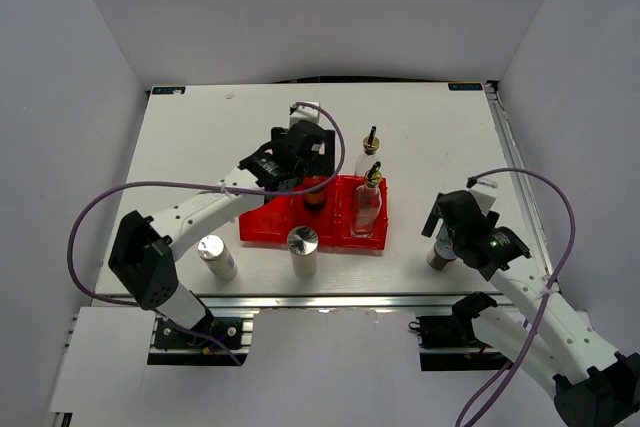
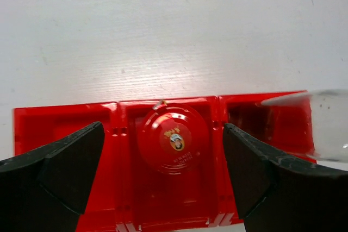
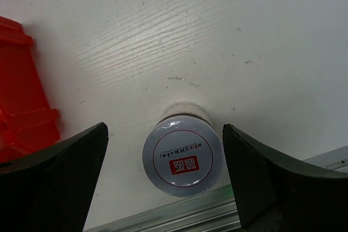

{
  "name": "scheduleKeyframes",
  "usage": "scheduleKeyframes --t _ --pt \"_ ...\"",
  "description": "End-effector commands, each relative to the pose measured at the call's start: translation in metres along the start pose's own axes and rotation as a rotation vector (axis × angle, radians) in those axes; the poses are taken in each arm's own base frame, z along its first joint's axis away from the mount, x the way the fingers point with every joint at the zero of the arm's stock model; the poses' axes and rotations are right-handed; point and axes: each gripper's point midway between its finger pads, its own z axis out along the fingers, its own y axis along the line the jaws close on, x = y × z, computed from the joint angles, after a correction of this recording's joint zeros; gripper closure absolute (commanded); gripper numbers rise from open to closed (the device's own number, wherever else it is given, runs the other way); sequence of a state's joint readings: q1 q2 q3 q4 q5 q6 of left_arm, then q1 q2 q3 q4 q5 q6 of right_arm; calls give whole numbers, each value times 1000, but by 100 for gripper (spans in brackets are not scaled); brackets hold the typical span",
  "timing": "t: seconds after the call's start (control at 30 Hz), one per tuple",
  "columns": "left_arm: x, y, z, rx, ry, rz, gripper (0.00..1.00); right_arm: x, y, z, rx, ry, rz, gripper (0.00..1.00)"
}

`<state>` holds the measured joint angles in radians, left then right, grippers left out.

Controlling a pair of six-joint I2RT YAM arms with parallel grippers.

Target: Organize the condiment bottles

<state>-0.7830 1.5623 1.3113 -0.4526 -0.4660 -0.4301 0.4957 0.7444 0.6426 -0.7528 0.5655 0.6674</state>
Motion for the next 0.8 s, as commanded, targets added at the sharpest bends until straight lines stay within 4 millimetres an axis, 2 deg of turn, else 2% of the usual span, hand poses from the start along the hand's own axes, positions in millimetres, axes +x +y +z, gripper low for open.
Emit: scheduleKeyframes --t 0.0,0.13,0.3,0.4,0.47,0.53,0.6,0.63,0.67,0.7,0.73,0.77 --pt "-52 20 -31 -82 -151 -51 2 8 0 1 -3 38 21 11" --pt "-66 45 -44 -152 -212 -99 2 21 -7 2 30 83 25 11" --pt "-75 80 -48 -213 -253 -170 2 28 -14 5 61 102 53 11" --pt "-76 94 -48 -221 -267 -216 2 36 -18 8 86 130 56 11" --pt "-74 95 -48 -208 -270 -228 2 38 -19 10 95 140 53 11" --pt "-74 100 -48 -215 -276 -236 2 35 -19 11 104 123 57 15" --pt "-72 105 -48 -227 -272 -239 2 28 -17 12 89 93 55 26" --pt "-71 106 -49 -227 -273 -241 2 27 -17 13 89 83 55 33" --pt "-71 107 -50 -226 -277 -244 2 24 -17 14 90 70 58 47" --pt "-70 109 -52 -227 -279 -246 2 23 -16 14 88 68 58 52" --pt "-69 109 -52 -227 -279 -246 2 22 -15 14 86 67 56 63" --pt "-69 109 -54 -224 -282 -248 2 21 -14 14 85 69 51 66"
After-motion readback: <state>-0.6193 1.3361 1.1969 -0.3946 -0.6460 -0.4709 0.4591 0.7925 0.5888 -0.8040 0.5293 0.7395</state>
